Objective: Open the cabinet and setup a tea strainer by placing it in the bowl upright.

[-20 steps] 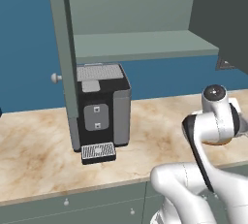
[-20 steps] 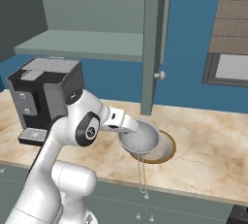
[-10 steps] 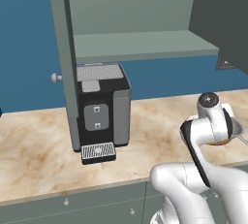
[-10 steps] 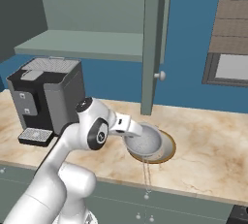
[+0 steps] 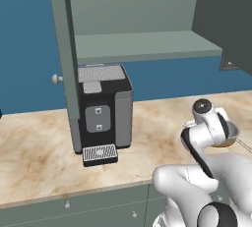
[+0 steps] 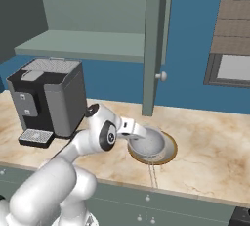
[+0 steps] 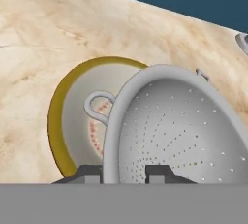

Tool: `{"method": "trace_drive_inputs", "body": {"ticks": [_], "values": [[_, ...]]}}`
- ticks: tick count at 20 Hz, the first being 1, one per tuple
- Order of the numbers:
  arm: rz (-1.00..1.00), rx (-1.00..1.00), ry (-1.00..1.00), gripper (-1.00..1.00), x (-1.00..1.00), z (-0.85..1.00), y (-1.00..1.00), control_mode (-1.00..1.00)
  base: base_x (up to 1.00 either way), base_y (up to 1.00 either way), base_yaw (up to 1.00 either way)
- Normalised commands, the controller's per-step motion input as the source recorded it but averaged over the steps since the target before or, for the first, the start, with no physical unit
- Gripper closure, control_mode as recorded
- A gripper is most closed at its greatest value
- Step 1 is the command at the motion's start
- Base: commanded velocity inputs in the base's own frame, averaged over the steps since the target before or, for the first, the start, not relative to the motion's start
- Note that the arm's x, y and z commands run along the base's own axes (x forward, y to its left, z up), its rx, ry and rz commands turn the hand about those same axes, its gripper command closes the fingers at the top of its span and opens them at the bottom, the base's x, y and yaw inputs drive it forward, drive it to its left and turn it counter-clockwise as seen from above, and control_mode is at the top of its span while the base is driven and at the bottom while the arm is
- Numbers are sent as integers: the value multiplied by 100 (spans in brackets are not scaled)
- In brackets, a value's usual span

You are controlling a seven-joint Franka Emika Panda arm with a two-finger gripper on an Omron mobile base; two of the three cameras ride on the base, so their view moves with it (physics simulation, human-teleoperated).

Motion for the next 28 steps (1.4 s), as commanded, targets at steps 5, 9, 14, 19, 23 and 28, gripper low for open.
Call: {"method": "trace_drive_inputs", "body": {"ticks": [5, 9, 14, 19, 23, 28], "values": [[0, -2, 3, 100, 33, -28, -17, -100, 0, 0, 0], [0, 0, 1, 100, 31, -24, -18, -100, 0, 0, 0], [0, 0, 2, 100, 25, -23, -12, -100, 0, 0, 0], [2, 0, 8, 100, 22, -18, -6, -100, 0, 0, 0], [4, 1, 0, 100, 13, -10, 0, -100, 0, 0, 0], [6, 1, 0, 100, 9, -9, 0, -100, 0, 0, 0]]}}
